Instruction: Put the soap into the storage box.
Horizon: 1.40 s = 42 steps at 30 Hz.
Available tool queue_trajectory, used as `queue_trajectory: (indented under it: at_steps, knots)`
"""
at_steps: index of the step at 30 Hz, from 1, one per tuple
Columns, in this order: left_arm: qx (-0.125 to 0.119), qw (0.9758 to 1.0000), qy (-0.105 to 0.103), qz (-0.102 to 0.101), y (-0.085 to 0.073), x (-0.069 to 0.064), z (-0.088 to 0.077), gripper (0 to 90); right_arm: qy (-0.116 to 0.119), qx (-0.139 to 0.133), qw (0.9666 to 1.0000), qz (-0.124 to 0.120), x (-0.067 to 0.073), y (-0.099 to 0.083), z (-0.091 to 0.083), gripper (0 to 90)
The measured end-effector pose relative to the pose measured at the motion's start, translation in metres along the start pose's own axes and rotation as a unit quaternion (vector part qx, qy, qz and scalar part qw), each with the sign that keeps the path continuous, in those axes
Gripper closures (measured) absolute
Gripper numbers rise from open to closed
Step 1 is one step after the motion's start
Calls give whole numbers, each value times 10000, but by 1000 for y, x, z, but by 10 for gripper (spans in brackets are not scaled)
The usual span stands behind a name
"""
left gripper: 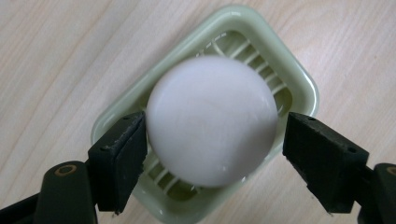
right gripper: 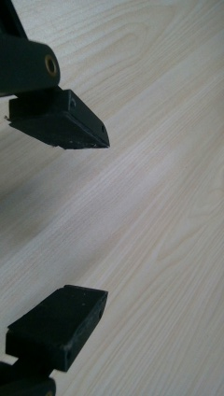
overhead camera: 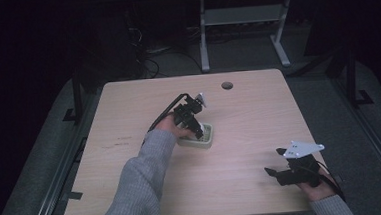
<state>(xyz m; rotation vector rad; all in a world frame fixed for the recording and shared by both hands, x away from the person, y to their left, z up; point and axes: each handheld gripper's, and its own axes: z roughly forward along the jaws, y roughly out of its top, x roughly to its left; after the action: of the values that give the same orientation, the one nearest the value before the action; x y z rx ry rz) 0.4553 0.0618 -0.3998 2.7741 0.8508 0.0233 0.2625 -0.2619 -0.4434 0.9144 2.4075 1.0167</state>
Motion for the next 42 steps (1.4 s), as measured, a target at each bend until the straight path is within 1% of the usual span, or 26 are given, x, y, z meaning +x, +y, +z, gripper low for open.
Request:
queue_trajectory:
  at_steps: [3, 6, 9, 13, 14, 19, 26, 27, 31, 36, 42]
  knots:
    - [-105, 9999, 0, -73, -5, 2, -4, 223, -2, -17, 10000, 21, 1, 0, 0, 213]
    - [-185, 9998, -12, -79, -9, 1, -7, 224, -5, -9, 10000, 11, 1, 0, 0, 213]
    - [-181, 9998, -12, -48, -13, 1, -8, 228, -5, 6, 10000, 33, 1, 0, 0, 213]
    - [-216, 9997, -29, -72, -17, -1, -8, 230, 5, 22, 10000, 28, 1, 0, 0, 213]
    - [-233, 9997, -22, -68, -19, -2, -8, 230, -15, 39, 10000, -27, 1, 0, 0, 213]
    - [-252, 9997, -24, -13, -23, -6, -10, 231, -15, 49, 10000, -5, 1, 0, 1, 213]
    - [-228, 9997, -15, 13, -29, -8, -12, 231, -21, 72, 10000, 10, 1, 0, 1, 213]
    - [-239, 9997, -24, -19, -30, -9, -12, 231, -18, 70, 10000, 19, 1, 0, 1, 213]
    - [-204, 9998, -35, 36, -33, -10, -12, 230, -46, 56, 10000, -5, 1, 1, 1, 213]
    - [-229, 9997, -89, -9, -37, -11, -12, 230, -47, 72, 10000, -10, 2, 1, 1, 213]
    - [-153, 9998, -100, 79, -40, -13, -12, 230, -67, 51, 10000, -17, 1, 1, 1, 213]
